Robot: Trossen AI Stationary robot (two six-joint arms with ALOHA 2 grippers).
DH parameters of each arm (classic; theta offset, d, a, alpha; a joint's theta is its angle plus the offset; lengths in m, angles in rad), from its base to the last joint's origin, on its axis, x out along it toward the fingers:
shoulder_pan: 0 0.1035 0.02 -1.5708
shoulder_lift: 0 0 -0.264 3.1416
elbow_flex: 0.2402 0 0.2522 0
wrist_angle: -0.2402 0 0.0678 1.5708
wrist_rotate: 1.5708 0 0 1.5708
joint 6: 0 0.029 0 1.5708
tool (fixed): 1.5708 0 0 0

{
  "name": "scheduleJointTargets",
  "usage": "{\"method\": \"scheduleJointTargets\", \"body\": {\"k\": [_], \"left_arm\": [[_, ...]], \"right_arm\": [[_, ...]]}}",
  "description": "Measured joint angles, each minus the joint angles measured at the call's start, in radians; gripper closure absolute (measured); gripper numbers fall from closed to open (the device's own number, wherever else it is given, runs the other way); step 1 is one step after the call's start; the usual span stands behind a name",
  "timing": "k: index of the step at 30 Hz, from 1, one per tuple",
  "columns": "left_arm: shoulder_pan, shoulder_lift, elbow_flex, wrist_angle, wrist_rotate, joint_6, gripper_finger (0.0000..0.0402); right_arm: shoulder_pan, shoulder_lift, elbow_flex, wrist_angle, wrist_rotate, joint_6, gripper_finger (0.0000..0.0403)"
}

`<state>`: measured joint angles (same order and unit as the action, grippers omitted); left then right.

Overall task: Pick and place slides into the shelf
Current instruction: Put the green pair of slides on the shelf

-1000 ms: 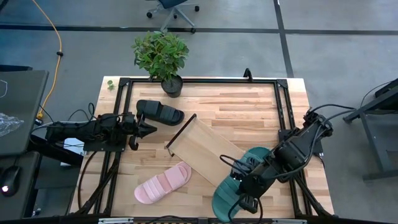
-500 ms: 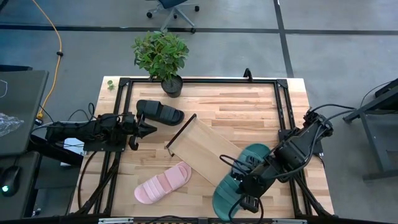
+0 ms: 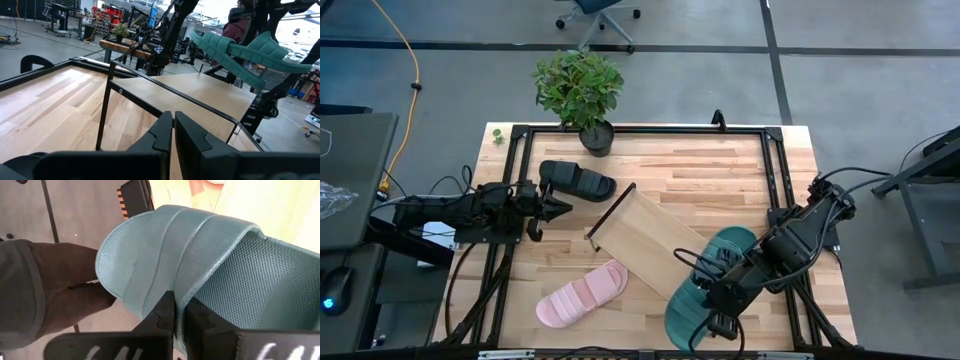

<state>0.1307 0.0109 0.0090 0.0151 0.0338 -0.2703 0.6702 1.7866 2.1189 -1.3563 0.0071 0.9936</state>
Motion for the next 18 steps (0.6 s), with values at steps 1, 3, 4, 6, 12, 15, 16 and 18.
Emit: {"method": "scheduleJointTargets", "body": {"k": [1, 3, 4, 6, 12, 15, 16, 18], "left_arm": [[0.0, 0.0, 0.0, 0.0, 0.0, 0.0, 0.0392], [0.0, 0.0, 0.0, 0.0, 0.0, 0.0, 0.0392], [0.0, 0.0, 0.0, 0.0, 0.0, 0.0, 0.0392], [0.0, 0.0, 0.0, 0.0, 0.0, 0.0, 0.0392], [0.0, 0.0, 0.0, 0.0, 0.0, 0.0, 0.0392], [0.0, 0.0, 0.0, 0.0, 0.0, 0.0, 0.0392], [0.0, 0.0, 0.0, 0.0, 0.0, 0.0, 0.0392], [0.0, 0.0, 0.0, 0.0, 0.0, 0.0, 0.0392]], "right_arm": [[0.0, 0.0, 0.0, -0.005, 0.0, 0.0, 0.0403], [0.0, 0.0, 0.0, -0.018, 0.001, 0.006, 0.0403], [0.0, 0.0, 0.0, -0.025, 0.002, 0.014, 0.0403], [0.0, 0.0, 0.0, -0.031, 0.003, 0.019, 0.0403], [0.0, 0.0, 0.0, -0.032, 0.01, 0.023, 0.0403], [0.0, 0.0, -0.002, -0.031, 0.011, 0.024, 0.0403], [0.0, -0.001, -0.009, -0.027, 0.011, 0.026, 0.0403], [0.0, 0.0, -0.022, -0.024, 0.01, 0.025, 0.0403]]}}
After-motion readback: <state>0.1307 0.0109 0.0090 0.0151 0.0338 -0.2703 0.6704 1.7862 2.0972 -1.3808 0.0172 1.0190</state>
